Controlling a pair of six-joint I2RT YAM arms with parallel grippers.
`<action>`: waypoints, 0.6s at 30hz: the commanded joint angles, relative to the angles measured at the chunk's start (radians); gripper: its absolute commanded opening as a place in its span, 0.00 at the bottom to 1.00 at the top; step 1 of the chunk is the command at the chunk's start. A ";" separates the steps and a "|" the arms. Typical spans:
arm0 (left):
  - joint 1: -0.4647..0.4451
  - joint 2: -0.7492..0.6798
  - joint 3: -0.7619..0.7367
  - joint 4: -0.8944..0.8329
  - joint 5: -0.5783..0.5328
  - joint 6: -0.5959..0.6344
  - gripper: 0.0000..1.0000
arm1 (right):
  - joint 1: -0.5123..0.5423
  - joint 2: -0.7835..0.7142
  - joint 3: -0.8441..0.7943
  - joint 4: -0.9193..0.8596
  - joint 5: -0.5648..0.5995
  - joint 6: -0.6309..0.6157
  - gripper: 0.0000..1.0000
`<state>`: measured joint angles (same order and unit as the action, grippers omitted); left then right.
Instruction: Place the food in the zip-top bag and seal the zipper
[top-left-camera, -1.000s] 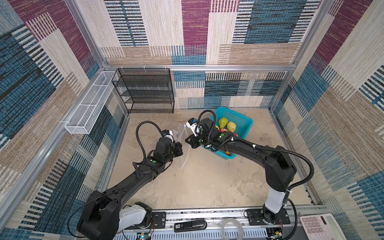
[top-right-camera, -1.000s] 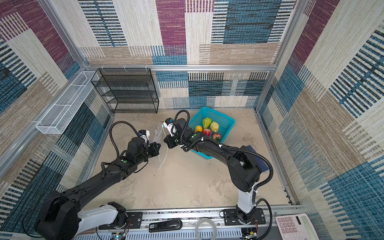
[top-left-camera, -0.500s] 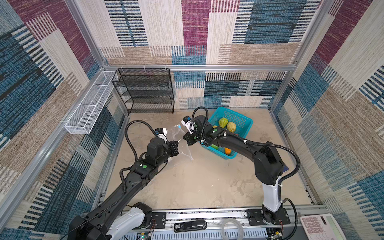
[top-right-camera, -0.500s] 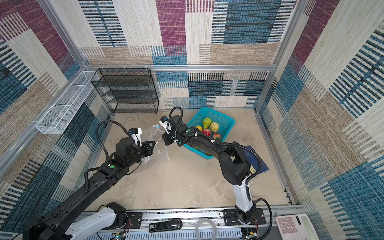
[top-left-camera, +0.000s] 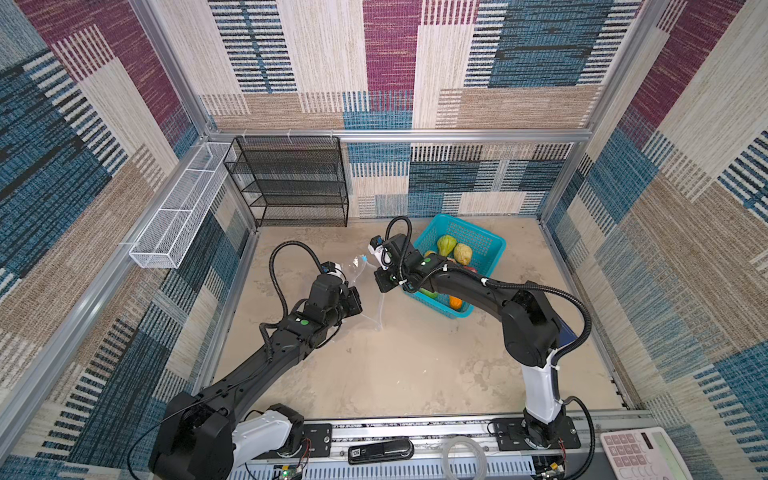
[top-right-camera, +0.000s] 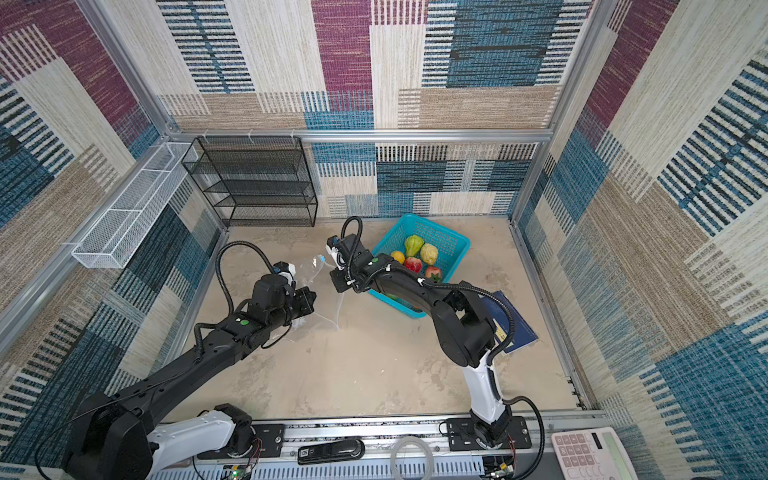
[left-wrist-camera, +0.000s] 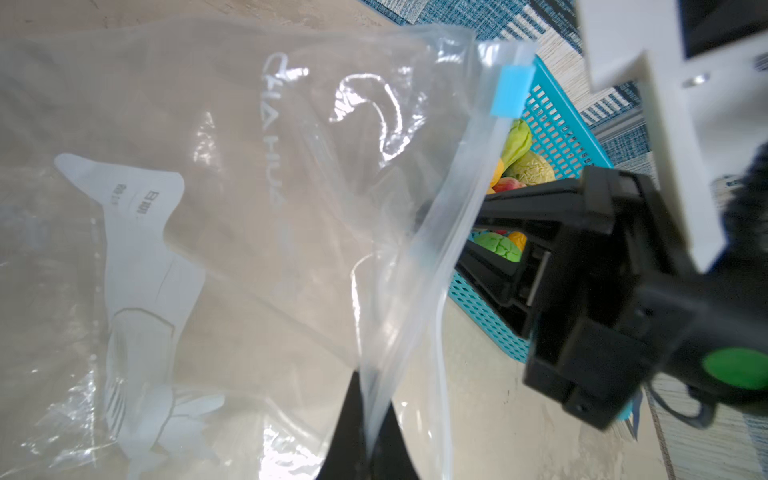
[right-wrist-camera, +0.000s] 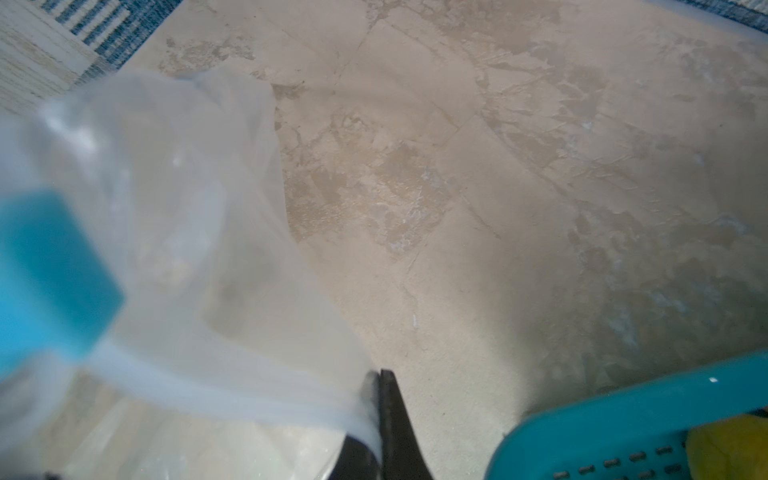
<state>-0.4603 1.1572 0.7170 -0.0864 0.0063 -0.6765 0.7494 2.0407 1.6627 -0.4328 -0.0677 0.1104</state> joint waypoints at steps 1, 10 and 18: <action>0.000 -0.032 -0.007 0.041 0.011 0.002 0.00 | -0.001 0.021 0.014 -0.012 0.066 -0.014 0.06; 0.002 -0.139 -0.023 -0.021 -0.044 0.036 0.00 | -0.001 0.033 0.041 0.001 0.015 -0.035 0.13; 0.002 -0.021 0.004 0.046 -0.008 0.007 0.00 | -0.008 -0.072 0.014 0.036 -0.121 -0.032 0.49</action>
<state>-0.4599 1.1126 0.7086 -0.0895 -0.0177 -0.6579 0.7460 2.0060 1.6882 -0.4351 -0.1337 0.0784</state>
